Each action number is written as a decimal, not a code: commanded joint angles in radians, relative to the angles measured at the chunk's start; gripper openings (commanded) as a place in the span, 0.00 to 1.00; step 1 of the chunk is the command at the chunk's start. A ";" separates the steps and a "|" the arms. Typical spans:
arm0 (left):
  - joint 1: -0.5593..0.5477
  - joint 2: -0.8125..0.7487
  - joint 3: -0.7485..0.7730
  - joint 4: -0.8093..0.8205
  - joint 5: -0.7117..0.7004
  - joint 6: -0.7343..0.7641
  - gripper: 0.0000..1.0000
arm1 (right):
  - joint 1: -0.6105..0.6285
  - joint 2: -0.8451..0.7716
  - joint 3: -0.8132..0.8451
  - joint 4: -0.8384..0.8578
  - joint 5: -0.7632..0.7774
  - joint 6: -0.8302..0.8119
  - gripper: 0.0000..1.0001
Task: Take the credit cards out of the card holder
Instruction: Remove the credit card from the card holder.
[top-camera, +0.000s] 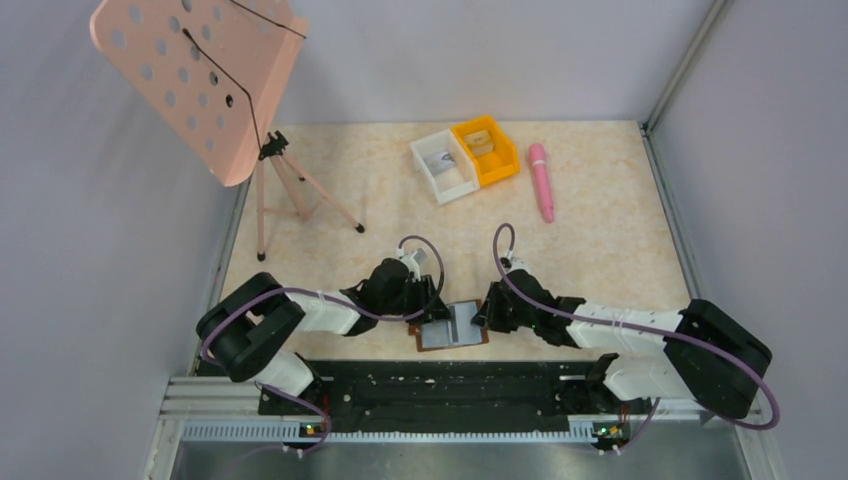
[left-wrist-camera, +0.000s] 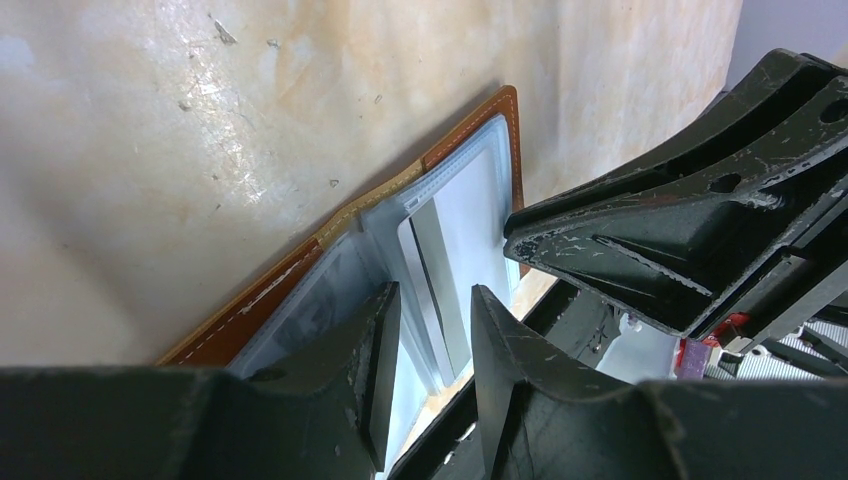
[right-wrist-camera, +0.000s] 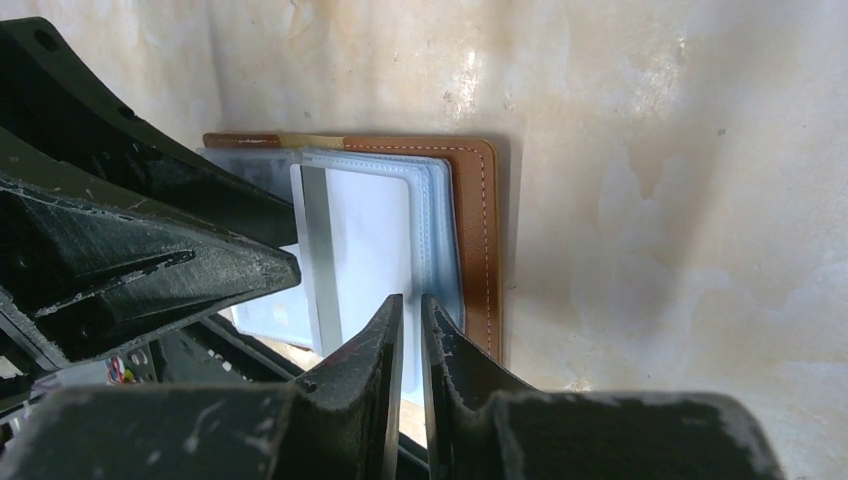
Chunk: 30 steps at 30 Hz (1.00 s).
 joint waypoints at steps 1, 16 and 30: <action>-0.006 0.008 -0.023 0.025 -0.006 0.002 0.38 | -0.005 0.017 -0.033 0.003 -0.019 0.009 0.12; -0.006 0.023 -0.042 0.115 0.033 -0.031 0.32 | -0.005 0.029 -0.060 0.042 -0.032 0.032 0.11; -0.004 0.019 -0.036 0.149 0.096 -0.078 0.00 | -0.006 0.011 -0.059 0.002 -0.003 0.033 0.10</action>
